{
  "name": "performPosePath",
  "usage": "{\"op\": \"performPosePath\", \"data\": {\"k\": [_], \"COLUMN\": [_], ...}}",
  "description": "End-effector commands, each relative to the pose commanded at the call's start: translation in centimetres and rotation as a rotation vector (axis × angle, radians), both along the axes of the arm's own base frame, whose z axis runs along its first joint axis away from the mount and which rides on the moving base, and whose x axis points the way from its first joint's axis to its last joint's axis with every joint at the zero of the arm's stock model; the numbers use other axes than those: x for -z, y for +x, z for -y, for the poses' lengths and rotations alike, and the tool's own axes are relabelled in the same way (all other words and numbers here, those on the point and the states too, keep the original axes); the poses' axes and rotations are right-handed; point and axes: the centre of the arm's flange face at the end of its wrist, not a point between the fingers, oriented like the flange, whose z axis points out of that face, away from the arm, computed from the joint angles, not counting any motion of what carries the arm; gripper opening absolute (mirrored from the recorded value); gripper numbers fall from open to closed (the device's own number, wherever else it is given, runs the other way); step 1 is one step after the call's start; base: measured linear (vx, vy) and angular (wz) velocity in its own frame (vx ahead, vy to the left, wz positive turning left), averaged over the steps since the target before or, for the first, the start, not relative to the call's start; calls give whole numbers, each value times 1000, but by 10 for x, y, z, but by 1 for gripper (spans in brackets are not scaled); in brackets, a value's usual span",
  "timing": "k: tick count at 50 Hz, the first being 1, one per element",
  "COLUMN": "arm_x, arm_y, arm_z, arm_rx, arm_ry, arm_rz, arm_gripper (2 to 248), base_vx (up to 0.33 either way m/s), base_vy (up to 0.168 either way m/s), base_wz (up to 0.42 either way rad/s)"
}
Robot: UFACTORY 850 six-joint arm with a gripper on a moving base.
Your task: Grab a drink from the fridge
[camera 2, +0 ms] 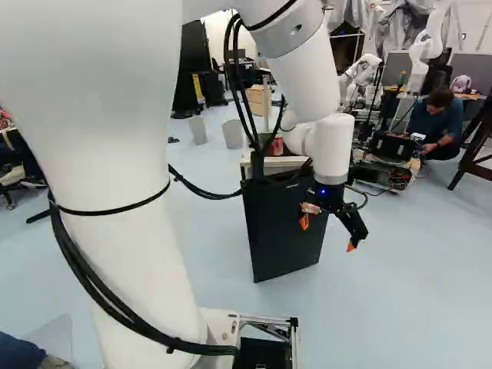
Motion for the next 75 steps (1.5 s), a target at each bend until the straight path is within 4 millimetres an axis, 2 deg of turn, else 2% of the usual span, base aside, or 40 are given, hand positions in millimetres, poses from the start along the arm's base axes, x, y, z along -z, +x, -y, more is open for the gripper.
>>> {"op": "performPosePath", "data": {"k": [32,51,75], "arm_x": [-3,-4,-4], "arm_y": [22,47,86], "arm_z": [-51,-84,-114], "arm_rx": [-416,-599,-709], "arm_ry": [-177,-232,-239], "arm_rz": [-11,30,50], "arm_gripper": [247,247,247], "base_vx": [0,0,0], "base_vy": [0,0,0], "base_wz": [0,0,0]}}
